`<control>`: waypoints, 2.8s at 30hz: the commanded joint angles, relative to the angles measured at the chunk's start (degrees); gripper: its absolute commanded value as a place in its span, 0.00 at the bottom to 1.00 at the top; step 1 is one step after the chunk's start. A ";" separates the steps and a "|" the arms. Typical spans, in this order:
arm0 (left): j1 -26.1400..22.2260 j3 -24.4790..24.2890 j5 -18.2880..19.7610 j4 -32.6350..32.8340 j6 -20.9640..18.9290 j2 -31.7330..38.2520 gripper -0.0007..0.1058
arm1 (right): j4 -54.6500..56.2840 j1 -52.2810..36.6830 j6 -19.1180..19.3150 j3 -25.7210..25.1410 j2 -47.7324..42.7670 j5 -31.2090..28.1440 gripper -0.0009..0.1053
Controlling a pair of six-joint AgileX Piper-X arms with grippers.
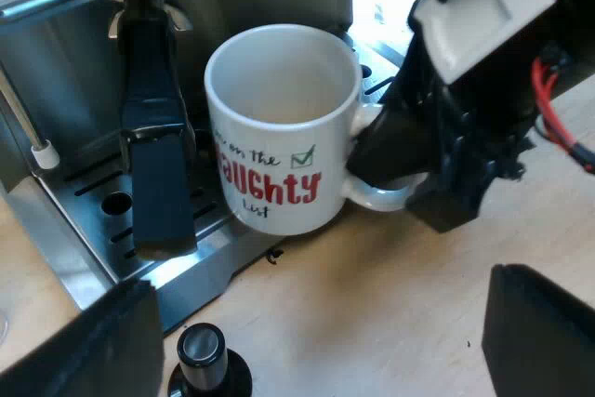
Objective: Place mug into machine
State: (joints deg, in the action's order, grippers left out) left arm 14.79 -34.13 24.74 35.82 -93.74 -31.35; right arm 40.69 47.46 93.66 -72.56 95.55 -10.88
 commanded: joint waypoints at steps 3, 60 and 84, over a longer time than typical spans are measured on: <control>0.17 -0.08 -0.53 -0.58 -0.21 0.17 0.68 | -3.01 0.07 0.36 -2.36 0.61 -0.88 0.01; 0.17 -0.08 -0.53 -0.58 -0.21 0.17 0.68 | -10.01 -2.12 -6.47 -2.76 4.98 -4.66 0.31; 0.17 -0.08 -0.53 -0.58 -0.21 0.17 0.68 | -4.10 0.83 -8.98 -2.76 -1.35 -6.35 0.65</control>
State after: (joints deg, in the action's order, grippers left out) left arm 14.79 -34.13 24.74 35.82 -93.74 -31.35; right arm 37.02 48.02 84.06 -74.40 96.47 -14.74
